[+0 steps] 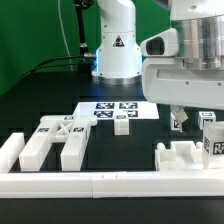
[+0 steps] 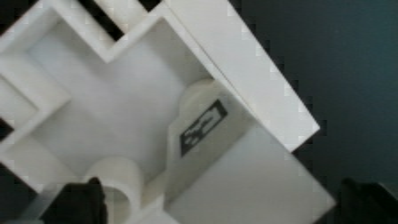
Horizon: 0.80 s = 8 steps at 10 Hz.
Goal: Assemble chair
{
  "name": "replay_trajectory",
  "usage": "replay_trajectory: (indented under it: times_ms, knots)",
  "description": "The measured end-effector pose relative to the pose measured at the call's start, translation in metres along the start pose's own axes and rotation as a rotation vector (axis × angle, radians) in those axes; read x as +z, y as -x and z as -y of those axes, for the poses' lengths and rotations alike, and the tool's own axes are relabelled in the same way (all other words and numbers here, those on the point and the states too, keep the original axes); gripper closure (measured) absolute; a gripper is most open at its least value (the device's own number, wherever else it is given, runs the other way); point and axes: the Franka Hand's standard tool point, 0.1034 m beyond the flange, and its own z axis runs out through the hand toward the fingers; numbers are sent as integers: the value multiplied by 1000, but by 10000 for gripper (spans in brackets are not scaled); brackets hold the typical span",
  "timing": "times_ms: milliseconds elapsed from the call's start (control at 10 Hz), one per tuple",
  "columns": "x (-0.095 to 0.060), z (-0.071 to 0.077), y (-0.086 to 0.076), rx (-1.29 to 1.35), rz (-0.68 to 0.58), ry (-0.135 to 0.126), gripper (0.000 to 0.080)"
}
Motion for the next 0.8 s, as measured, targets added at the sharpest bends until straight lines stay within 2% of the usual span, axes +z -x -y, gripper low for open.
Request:
replay_trajectory:
  times_ms: [100,200,300,500,600,700,800]
  knots:
    - [1,2,3,-246,-18,44,150]
    - [2,5,2,-532,-37,68,150]
    - [6,6,4,-645,-36,72,150]
    - [6,6,4,-588,-37,68,165]
    - [6,6,4,-585,-37,68,329]
    - [6,6,4,-532,-37,64,329]
    - [7,6,5,-457,-38,60,515]
